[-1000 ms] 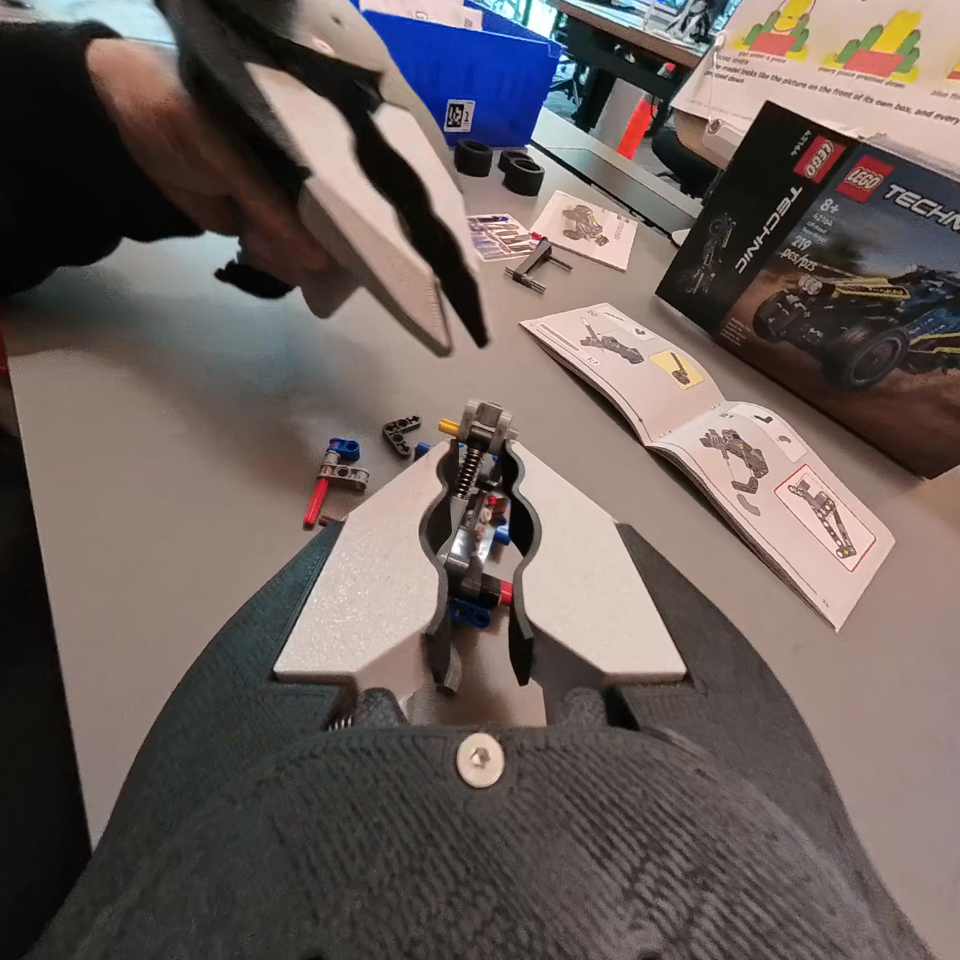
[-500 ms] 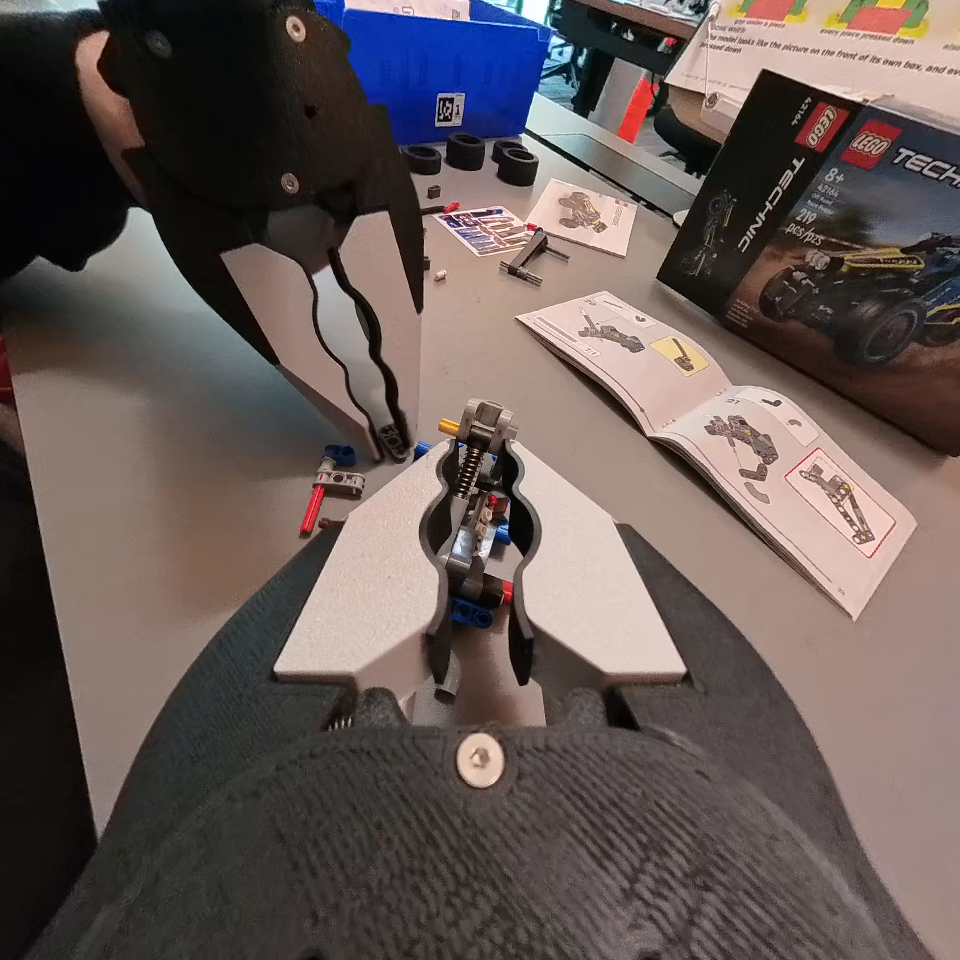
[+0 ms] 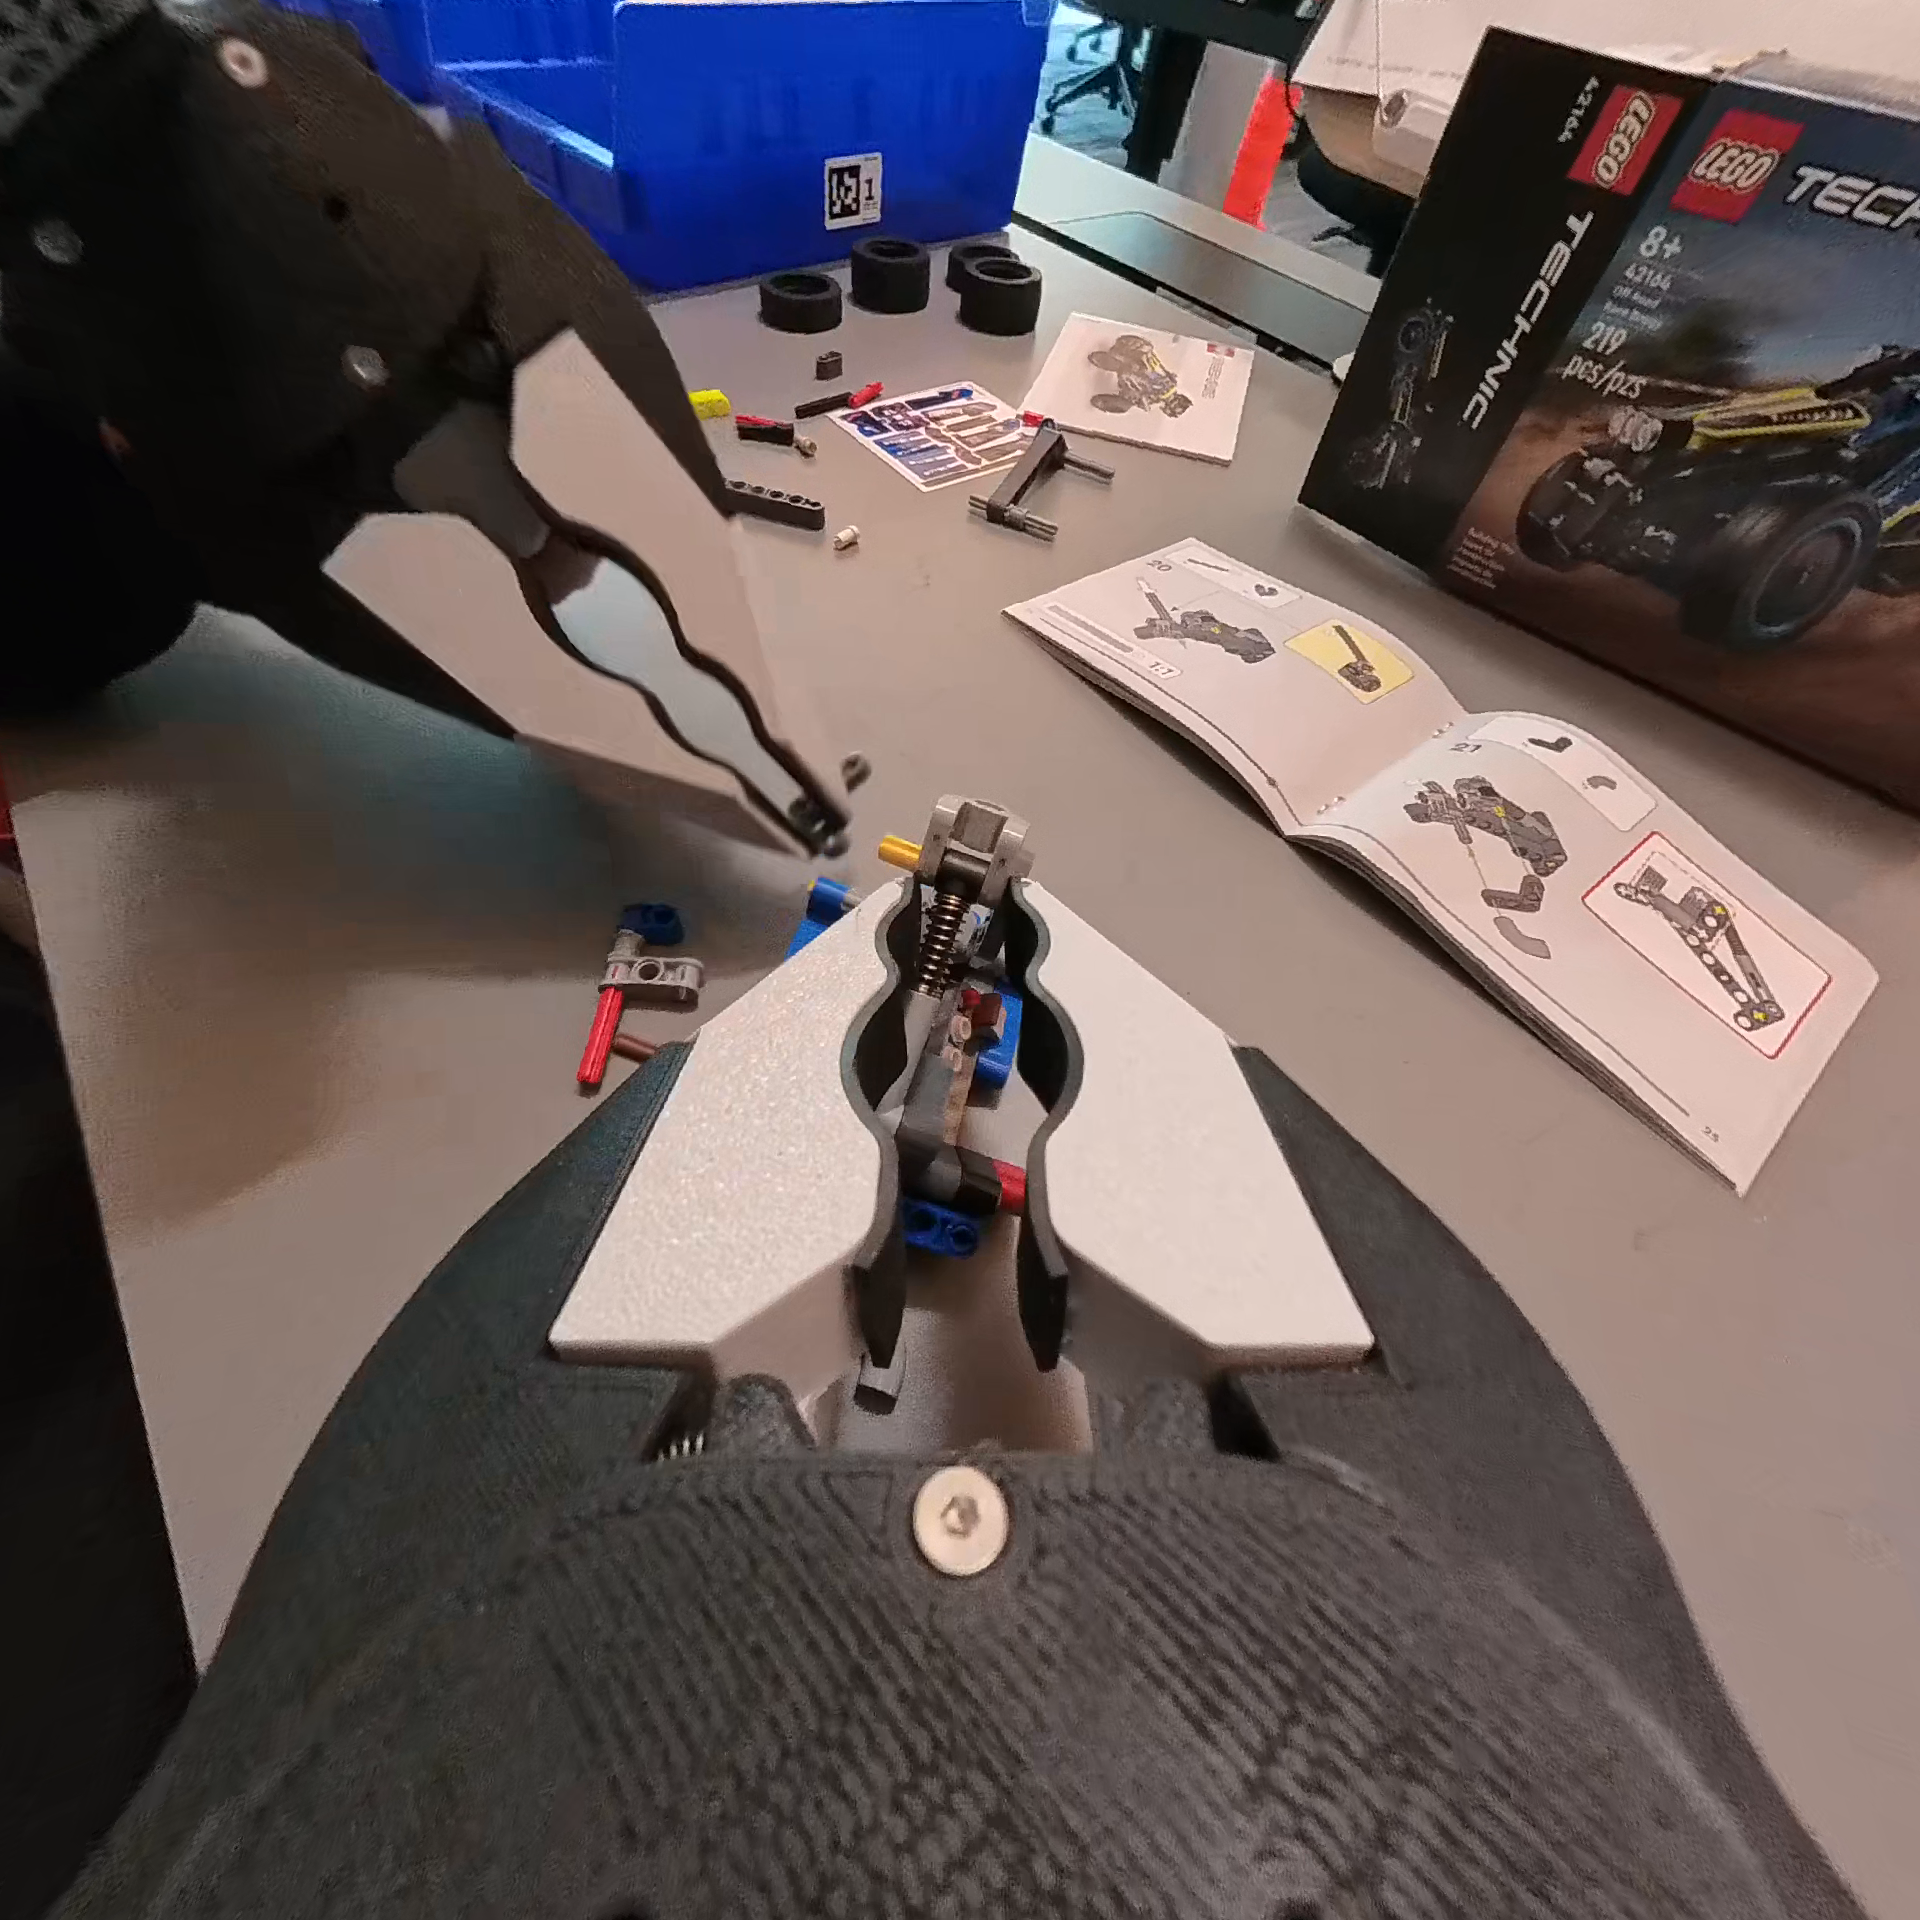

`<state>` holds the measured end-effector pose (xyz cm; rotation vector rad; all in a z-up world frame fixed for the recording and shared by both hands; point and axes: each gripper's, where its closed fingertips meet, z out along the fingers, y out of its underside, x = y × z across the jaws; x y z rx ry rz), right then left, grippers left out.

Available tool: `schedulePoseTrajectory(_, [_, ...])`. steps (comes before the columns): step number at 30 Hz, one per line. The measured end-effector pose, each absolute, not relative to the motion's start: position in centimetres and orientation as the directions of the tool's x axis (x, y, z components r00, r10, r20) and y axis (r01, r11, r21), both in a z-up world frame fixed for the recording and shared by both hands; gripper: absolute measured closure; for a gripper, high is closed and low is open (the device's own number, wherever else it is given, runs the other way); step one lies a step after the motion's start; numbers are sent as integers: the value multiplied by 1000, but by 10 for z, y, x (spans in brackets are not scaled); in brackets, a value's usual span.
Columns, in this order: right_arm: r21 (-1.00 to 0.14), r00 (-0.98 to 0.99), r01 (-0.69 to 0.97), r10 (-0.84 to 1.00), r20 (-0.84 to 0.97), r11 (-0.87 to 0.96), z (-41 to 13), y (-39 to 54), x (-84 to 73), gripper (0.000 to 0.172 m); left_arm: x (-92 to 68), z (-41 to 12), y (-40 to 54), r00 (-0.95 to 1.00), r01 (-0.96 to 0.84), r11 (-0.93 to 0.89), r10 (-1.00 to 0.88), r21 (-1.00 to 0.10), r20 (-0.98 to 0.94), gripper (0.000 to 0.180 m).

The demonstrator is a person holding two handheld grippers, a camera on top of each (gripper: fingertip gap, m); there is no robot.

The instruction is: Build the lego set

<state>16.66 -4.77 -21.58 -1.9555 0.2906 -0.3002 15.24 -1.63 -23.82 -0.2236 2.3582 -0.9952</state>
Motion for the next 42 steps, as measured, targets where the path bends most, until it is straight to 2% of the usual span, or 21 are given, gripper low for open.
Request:
schedulePoseTrajectory(3, [-921, 938, -88, -341, 51, -379, -216, -48, 168, 159, 152, -209, -28, -781, 143, 601, -419, -786, -463, 177])
schedulePoseTrajectory(5, [-922, 939, -93, -342, 46, -377, -216, -48, 168, 159, 153, -198, -33, -734, 204, 572, -448, -795, -511, 177])
schedulePoseTrajectory(13, [-922, 943, -86, -329, 46, -378, -216, -48, 166, 160, 155, -188, -43, -621, 332, 569, -468, -752, -629, 177])
schedulePoseTrajectory(27, [-909, 948, -261, -264, -178, -324, -216, -48, 168, 163, 154, -192, -54, -581, 466, 584, -365, -665, -727, 177])
schedulePoseTrajectory(32, [-902, 941, -299, -253, -224, -311, -216, -49, 169, 163, 157, -197, -57, -530, 497, 642, -308, -584, -790, 177])
schedulePoseTrajectory(42, [-897, 936, -320, -247, -250, -306, -216, -49, 170, 164, 158, -198, -57, -251, 598, 761, -122, -253, -960, 177])
